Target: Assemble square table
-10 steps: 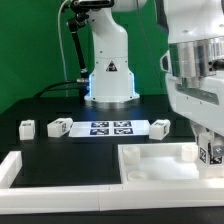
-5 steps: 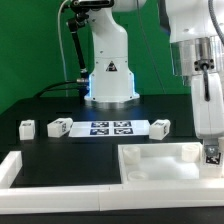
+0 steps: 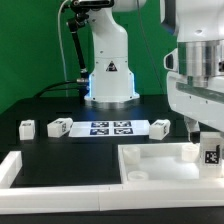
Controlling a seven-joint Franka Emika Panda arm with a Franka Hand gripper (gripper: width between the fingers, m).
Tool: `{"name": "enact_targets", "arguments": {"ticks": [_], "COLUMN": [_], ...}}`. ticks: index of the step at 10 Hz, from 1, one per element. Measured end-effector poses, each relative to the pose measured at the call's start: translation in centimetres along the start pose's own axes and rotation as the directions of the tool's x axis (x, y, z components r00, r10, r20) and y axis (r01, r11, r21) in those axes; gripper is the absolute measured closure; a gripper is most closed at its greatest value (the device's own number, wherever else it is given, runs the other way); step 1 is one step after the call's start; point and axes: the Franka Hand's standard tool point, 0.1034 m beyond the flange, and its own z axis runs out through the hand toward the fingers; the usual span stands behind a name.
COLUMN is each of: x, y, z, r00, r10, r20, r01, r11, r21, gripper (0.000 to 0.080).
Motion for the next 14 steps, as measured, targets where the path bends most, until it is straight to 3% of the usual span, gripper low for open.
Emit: {"name": "enact_targets", "arguments": {"ticks": [2,3,5,7,8,9,10,11,14], "x": [-0.1,-0.6,-1.1,-1.2,-1.1,-1.2,-1.1,-0.7,-0.5], "y": [0.0,-0.2,-1.3,-1.3,-1.3,-1.3,-1.2,-1.0,-0.9], "z": [0.0,-0.3,-0.6,-0.6,-0.6,-0.6,-0.5,-0.5,-0.5], "r00": [0.993,0.944,0.795,0.683,0.678,0.702,0.701,0.716,0.847], "r10": [-0.122,-0.329,-0.602,-0.726,-0.731,-0.707,-0.708,-0.694,-0.524], "r20": [-0.002,-0.026,-0.077,-0.082,-0.081,-0.081,-0.08,-0.077,-0.085], "r01": [0.122,0.328,0.602,0.725,0.73,0.706,0.707,0.692,0.523], "r11": [0.993,0.944,0.798,0.687,0.682,0.706,0.705,0.72,0.852], "r21": [-0.003,-0.03,-0.033,-0.048,-0.048,-0.043,-0.045,-0.051,-0.036], "gripper": [0.0151,0.015,0.015,0.015,0.015,0.0262,0.0262,0.0441,0.051]}}
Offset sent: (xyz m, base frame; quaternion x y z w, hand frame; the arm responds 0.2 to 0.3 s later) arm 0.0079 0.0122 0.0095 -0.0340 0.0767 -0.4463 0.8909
